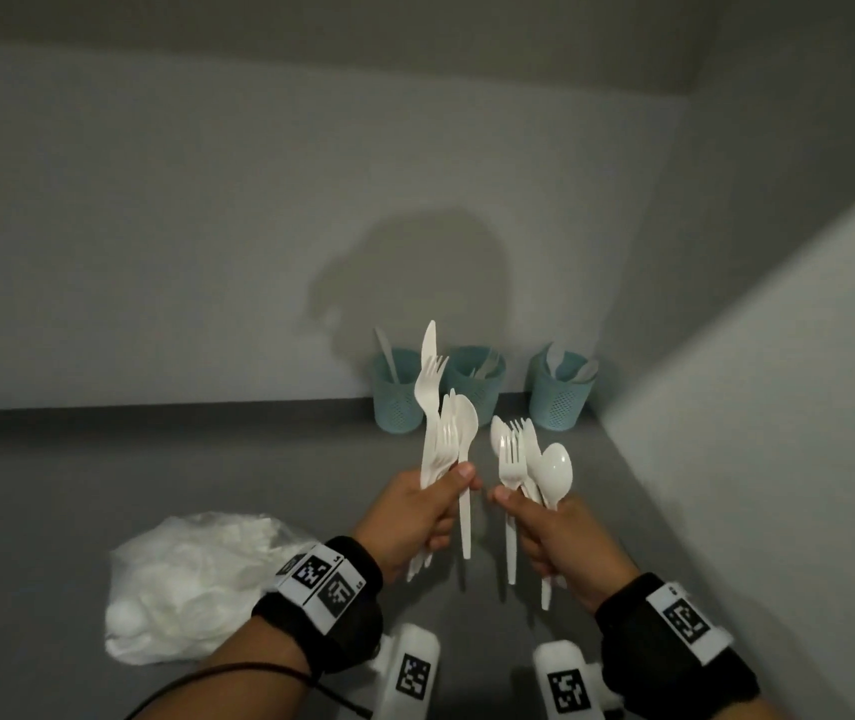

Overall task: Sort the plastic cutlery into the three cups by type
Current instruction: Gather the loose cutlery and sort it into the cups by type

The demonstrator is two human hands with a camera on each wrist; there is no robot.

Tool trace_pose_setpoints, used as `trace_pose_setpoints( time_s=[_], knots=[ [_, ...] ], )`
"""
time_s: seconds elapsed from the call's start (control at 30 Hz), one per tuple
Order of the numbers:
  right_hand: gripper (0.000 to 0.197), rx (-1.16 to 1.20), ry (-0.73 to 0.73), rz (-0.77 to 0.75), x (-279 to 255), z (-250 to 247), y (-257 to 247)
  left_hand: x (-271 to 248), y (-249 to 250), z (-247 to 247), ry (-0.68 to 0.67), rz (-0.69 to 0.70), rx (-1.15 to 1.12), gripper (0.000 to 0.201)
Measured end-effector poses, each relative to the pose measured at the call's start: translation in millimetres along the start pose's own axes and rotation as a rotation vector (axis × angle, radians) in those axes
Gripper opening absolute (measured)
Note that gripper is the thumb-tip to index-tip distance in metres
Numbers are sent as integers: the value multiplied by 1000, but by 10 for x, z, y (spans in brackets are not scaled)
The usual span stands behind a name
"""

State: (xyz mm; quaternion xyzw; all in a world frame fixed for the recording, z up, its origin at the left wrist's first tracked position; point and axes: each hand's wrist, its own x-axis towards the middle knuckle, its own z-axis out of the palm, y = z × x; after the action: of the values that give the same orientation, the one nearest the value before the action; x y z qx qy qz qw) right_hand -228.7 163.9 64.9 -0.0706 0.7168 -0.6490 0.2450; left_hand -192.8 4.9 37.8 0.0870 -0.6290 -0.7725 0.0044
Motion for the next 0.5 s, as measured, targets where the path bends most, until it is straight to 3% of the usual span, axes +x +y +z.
trace_pose_setpoints(
  time_s=[0.2, 0.33, 0.5],
  knots=[
    [14, -130, -5, -119, 84, -61, -113, -8, -29, -87, 8, -17, 4, 24],
    [19, -69, -15, -133, 146, -9, -257, -59, -33, -123, -30, -21, 6, 25],
    [22, -37, -53, -266, 271, 56, -575, -120, -37, -115, -91, -27, 68, 24]
  ],
)
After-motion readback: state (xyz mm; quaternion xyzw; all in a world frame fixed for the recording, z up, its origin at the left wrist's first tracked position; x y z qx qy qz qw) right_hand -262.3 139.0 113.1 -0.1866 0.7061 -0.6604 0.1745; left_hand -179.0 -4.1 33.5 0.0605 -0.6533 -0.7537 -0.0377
